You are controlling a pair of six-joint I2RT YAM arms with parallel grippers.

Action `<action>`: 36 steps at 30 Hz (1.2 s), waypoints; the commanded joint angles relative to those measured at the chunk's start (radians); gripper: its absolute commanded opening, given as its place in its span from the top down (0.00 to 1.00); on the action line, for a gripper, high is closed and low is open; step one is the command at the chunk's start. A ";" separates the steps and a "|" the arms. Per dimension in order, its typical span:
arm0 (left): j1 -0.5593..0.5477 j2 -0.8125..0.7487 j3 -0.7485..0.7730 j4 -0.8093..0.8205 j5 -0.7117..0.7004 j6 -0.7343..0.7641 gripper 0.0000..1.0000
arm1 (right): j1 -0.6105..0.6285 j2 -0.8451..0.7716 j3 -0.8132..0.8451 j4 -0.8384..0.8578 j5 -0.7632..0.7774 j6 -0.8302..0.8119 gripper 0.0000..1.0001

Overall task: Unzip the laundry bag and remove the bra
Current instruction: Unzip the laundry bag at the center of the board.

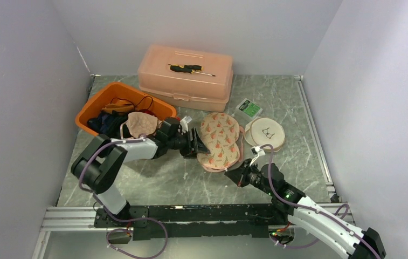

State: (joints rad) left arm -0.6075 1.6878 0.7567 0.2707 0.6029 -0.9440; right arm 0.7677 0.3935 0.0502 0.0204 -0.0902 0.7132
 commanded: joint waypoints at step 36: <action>-0.514 -0.230 -0.236 0.101 -0.822 -0.792 0.10 | 0.110 0.315 -0.004 0.413 -0.011 0.004 1.00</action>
State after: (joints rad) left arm -1.1156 1.4101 0.4896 0.2733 -0.2214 -1.6951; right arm 0.8658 0.7067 0.0357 0.3443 -0.1116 0.7147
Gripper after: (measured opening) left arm 0.904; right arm 0.010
